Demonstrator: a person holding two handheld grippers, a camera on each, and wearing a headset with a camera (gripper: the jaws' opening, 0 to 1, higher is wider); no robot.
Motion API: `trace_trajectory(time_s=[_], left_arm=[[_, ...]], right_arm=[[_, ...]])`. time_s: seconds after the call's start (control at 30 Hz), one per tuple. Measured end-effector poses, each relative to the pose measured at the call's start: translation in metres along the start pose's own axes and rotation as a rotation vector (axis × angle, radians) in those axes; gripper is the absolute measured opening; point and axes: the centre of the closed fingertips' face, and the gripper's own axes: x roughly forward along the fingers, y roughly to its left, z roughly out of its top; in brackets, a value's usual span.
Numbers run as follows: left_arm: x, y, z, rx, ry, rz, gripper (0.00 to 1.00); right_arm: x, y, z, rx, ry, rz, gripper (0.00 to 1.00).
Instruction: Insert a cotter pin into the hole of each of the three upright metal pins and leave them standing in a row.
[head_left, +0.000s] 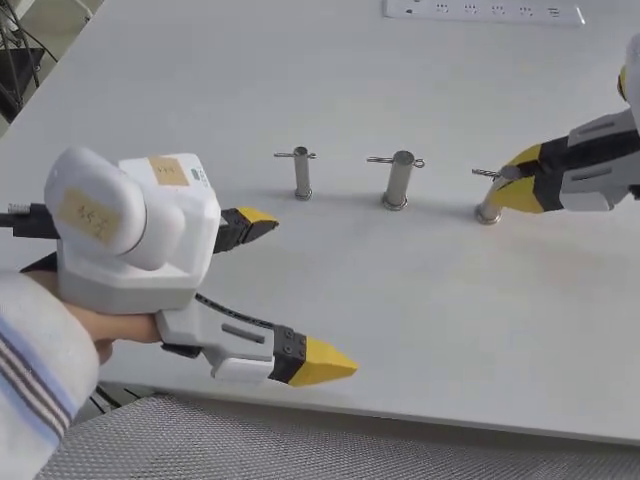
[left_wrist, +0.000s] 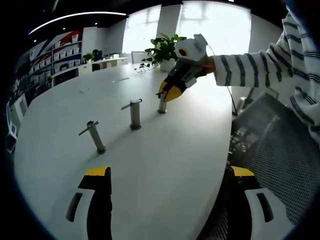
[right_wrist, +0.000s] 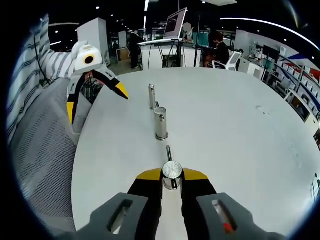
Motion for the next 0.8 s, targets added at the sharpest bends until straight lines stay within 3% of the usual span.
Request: trace_trajectory(time_s=[0.47,0.63,0.7,0.8], left_arm=[[-0.001,0.001,0.001,-0.015,-0.004,0.004,0.95],[-0.001,0.000,0.005,-0.026,-0.016,0.002,0.93],[-0.002,0.002,0.008,-0.032,-0.028,0.006,0.93],[-0.005,0.003,0.011,-0.052,-0.041,0.008,0.93]], right_arm=[[0.000,0.005,0.004,-0.032,-0.003,0.045,0.09],[0.000,0.006,0.004,0.022,-0.015,0.040,0.09],[0.000,0.001,0.005,0.022,-0.028,-0.001,0.17],[-0.003,0.008,0.007,0.051,-0.032,0.014,0.25]])
